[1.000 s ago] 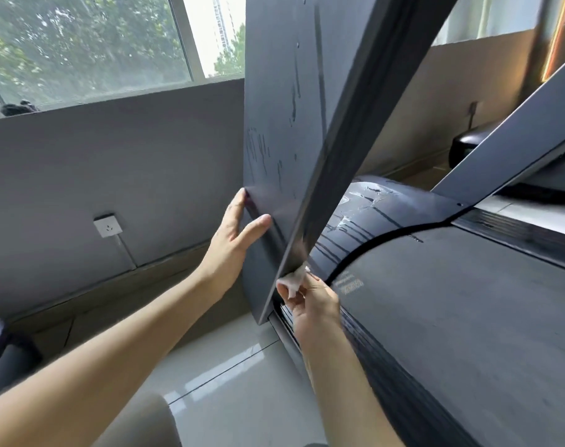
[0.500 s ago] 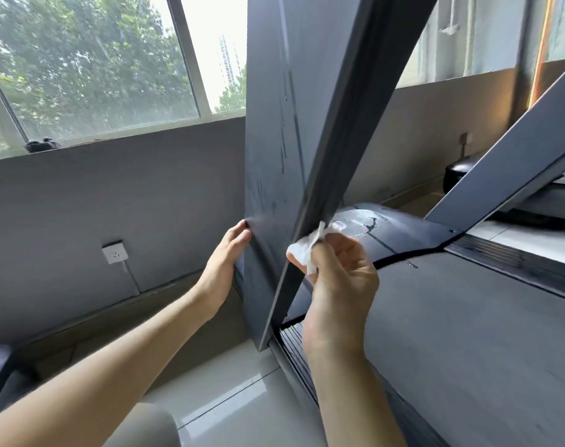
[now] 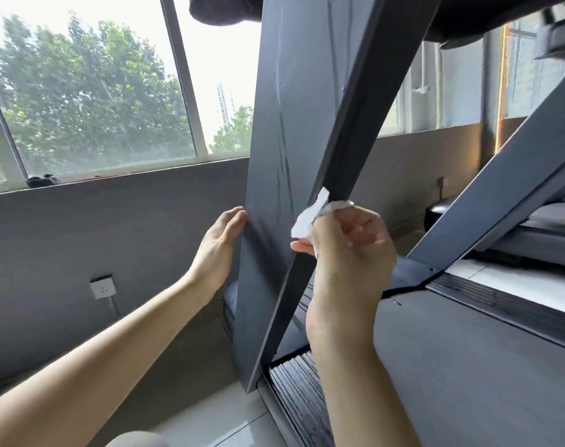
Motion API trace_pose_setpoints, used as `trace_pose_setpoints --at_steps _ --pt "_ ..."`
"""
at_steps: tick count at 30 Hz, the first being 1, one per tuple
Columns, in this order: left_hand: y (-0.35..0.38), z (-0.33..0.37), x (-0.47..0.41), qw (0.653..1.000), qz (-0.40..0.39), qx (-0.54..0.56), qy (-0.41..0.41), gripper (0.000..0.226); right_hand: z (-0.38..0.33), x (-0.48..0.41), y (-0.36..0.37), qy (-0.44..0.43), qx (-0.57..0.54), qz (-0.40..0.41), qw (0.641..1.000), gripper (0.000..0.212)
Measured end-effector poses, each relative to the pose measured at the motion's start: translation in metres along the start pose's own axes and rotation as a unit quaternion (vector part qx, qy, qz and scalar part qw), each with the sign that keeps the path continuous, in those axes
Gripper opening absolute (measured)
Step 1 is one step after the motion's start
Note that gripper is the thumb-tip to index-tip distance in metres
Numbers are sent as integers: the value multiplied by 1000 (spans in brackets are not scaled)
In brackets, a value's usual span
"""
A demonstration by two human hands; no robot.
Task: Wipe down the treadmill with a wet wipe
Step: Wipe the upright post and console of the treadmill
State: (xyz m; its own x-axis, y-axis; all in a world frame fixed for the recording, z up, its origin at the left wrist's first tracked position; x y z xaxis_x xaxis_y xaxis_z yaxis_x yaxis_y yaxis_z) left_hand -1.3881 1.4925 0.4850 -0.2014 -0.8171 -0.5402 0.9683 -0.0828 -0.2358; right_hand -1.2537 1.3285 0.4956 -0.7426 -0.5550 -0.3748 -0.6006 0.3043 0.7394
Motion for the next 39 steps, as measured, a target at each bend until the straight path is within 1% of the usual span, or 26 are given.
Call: trace_pose_setpoints --at_steps 2,3,4,5,7,9,10,11,12,14,15,16,18,19,21,24,25,26,28,30,32,33,34,36,39 --pt "5 18 -5 999 10 17 44 41 -6 -1 0 -59 -32 -24 997 27" --pt "8 24 -7 998 8 21 60 43 0 0 -5 -72 -28 -26 997 31" --pt "12 31 -6 997 5 18 71 42 11 1 -12 -79 0 -21 997 30" --pt "16 33 -6 997 4 18 77 38 25 4 -21 -74 37 -14 996 27" --pt "20 33 -5 996 5 38 80 32 51 12 -37 -24 99 1 995 20" --pt "18 33 -3 995 14 57 78 39 68 16 -46 12 140 6 990 21" --pt "16 33 -3 995 14 59 79 41 67 16 -44 2 138 0 990 20" --pt "15 34 -3 995 12 61 78 39 60 14 -39 -35 133 -13 990 18" --pt "14 34 -2 995 6 67 73 35 49 12 -30 -99 132 -32 986 15" --pt "14 36 -1 995 -10 75 69 36 13 1 -10 -227 113 -57 966 9" --pt "14 35 -1 995 -10 75 61 37 -5 -7 -1 -272 94 -62 956 7" --pt "15 36 -1 996 -8 78 52 37 -23 -16 6 -310 81 -60 945 7" --pt "17 36 -1 996 6 85 30 34 -46 -30 14 -348 76 -63 932 5" --pt "18 35 -3 996 14 86 22 31 -46 -33 13 -354 83 -73 929 3" --pt "21 36 -4 996 22 89 14 27 -18 -27 0 -341 124 -91 928 5" --pt "21 39 -4 995 21 100 2 23 39 -2 -29 -259 203 -122 936 12" --pt "20 37 -5 995 18 101 0 23 46 5 -34 -242 225 -125 935 14" --pt "20 37 -5 995 15 99 2 24 44 7 -35 -243 241 -123 932 16" --pt "19 38 -4 996 13 92 7 34 12 -3 -21 -287 230 -113 923 19" --pt "19 41 -4 995 16 95 6 42 -42 -23 3 -350 165 -101 916 11" --pt "20 46 -2 996 14 90 6 38 -96 -42 23 -427 131 -73 892 9" --pt "20 48 -1 997 14 82 3 35 -111 -50 29 -458 142 -52 876 9" --pt "21 50 -1 997 16 73 0 33 -117 -54 31 -474 162 -33 865 8" --pt "22 51 1 997 24 66 -2 33 -102 -48 27 -464 188 -25 865 5" --pt "20 53 0 997 26 71 -9 34 -43 -18 5 -412 223 -75 880 14"
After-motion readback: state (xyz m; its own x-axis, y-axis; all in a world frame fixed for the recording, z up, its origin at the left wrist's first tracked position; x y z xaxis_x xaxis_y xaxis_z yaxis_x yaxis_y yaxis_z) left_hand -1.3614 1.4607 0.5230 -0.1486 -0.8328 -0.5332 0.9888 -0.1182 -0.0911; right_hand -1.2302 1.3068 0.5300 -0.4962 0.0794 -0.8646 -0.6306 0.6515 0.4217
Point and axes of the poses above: each hand's wrist, its own x-axis away from the middle knuckle, its own y-axis out of the palm, z = x × y, the point moved 1 cm from there along -x, towards the middle knuckle, and after that the axes turned 2 degrees about x, right-handed, at the moved point
